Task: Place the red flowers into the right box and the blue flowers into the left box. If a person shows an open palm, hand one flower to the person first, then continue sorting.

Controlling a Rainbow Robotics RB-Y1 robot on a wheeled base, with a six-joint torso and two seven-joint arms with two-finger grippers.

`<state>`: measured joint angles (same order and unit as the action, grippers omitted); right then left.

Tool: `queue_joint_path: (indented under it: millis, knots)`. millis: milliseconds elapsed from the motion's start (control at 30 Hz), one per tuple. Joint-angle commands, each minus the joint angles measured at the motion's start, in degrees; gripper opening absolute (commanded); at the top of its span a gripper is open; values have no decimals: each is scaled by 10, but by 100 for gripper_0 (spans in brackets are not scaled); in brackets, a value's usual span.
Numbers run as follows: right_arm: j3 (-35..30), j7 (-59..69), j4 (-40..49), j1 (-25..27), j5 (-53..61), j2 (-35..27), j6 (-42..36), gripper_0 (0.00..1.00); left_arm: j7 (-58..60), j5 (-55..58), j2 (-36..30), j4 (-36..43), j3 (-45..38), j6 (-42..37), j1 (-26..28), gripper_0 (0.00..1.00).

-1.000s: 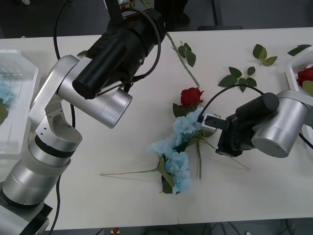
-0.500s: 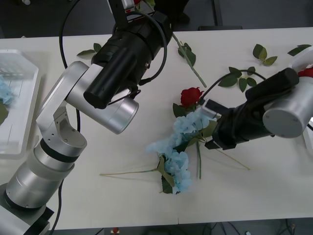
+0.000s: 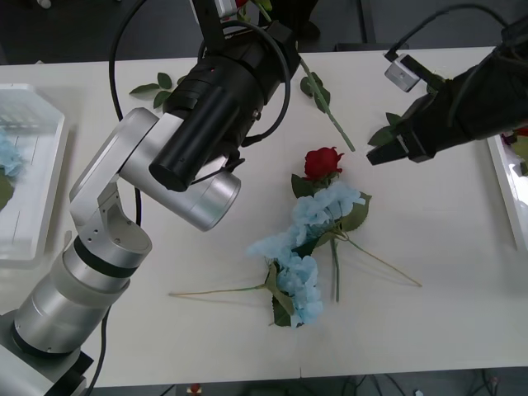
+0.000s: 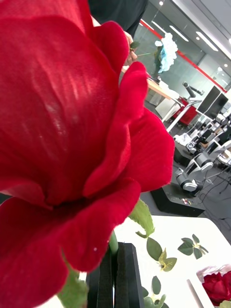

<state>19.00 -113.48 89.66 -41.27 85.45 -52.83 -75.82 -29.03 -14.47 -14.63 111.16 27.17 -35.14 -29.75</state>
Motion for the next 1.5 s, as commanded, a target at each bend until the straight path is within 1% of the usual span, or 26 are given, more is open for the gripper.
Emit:
queue_joint_path:
  millis: [33,333,500,567,600,633,667,733,800,867,933,1167,1200,1233,1267,1300,1333,1500]
  knots:
    - [1,3,-5,-55,27,35,-13,94,-3,-8,17,11,9,9,7,0]
    - [2,46,-3,-88,60,83,-19,94,-3,-7,17,11,9,9,7,0]
    - [14,80,-3,-104,30,117,-19,94,-3,-7,17,11,9,9,7,0]
    - [24,91,-3,-108,20,126,-14,91,-3,-7,17,11,9,9,7,0]
    - [28,92,-3,-110,17,129,-11,83,-3,-7,17,11,9,9,7,0]
    - [34,95,-4,-112,17,132,-8,71,-3,-7,17,11,9,9,7,0]
    - [37,97,-4,-112,16,132,-6,64,-3,-7,17,11,9,9,7,0]
    - [46,103,-4,-113,15,132,-2,32,-3,-7,17,11,9,9,7,0]
    - [48,107,-6,-113,14,132,-1,16,-3,-7,17,11,9,9,7,0]
    - [49,111,-6,-113,13,132,-1,6,-3,-7,17,11,9,9,7,0]
    - [49,115,-7,-113,9,132,-1,0,-3,-7,17,11,9,9,7,0]
    - [49,125,-7,-113,2,132,-1,0,-3,-7,17,11,9,9,7,0]
    - [48,127,-7,-113,-1,132,-1,0,-3,-7,17,11,9,9,7,12]
    - [49,128,-7,-113,-2,132,-1,0,-3,-7,17,11,9,9,7,47]
    - [48,129,-7,-113,-3,132,-1,0,-3,-7,17,11,9,9,7,61]
    - [49,131,-7,-113,-5,132,-1,0,-3,-7,17,11,9,9,7,85]
    - [48,132,-7,-113,-6,132,-1,0,-3,-7,17,11,9,9,7,100]
    - [48,136,-7,-113,-9,127,-1,0,-3,-7,17,11,9,9,7,100]
